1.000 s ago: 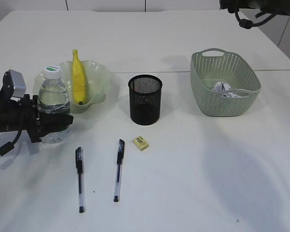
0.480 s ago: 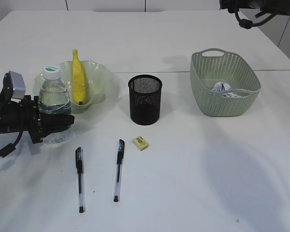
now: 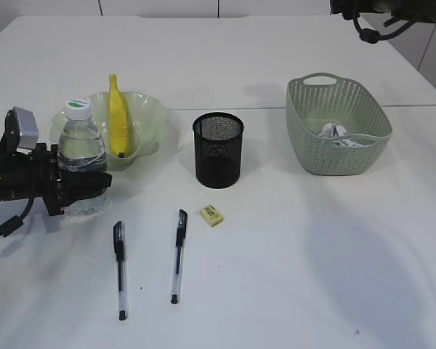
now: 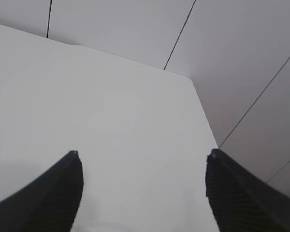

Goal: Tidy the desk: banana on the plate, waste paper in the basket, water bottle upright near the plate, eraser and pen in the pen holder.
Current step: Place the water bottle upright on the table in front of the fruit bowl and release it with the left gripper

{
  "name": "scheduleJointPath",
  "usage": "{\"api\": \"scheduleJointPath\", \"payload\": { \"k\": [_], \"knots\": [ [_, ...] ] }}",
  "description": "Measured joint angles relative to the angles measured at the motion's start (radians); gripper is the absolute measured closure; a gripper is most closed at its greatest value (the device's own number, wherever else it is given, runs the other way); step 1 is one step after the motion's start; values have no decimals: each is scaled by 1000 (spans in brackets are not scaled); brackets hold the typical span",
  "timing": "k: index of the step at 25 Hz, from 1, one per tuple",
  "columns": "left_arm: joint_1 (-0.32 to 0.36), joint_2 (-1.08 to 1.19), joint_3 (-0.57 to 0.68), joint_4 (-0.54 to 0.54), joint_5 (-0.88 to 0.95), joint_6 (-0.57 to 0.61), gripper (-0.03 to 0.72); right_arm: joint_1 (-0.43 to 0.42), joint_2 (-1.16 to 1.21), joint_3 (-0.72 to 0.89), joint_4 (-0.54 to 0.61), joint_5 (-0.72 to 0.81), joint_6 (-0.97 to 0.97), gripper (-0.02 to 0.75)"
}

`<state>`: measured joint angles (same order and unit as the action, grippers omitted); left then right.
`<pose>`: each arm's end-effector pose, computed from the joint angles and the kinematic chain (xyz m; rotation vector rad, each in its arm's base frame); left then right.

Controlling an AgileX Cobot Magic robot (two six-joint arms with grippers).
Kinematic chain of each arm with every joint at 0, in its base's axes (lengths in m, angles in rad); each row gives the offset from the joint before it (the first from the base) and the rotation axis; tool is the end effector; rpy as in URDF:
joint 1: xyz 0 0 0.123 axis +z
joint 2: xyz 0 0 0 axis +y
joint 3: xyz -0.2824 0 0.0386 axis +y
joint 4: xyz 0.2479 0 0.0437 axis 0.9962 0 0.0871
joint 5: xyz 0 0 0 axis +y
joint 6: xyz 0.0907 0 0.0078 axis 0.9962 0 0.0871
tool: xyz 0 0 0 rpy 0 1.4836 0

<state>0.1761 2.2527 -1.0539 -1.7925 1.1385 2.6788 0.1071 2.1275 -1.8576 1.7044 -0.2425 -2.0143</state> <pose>0.3803 -0.0143 0.0768 0.9286 1.6804 -0.6842 0.5183 0.0341 0.2995 -0.1964 1.7834 -0.3571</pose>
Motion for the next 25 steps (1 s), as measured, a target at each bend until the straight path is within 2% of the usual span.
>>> {"api": "scheduleJointPath", "payload": {
  "k": [25],
  "knots": [
    [0,0,0,0,0,-6,294,0,0,0,0,0,-3,148]
  ]
}}
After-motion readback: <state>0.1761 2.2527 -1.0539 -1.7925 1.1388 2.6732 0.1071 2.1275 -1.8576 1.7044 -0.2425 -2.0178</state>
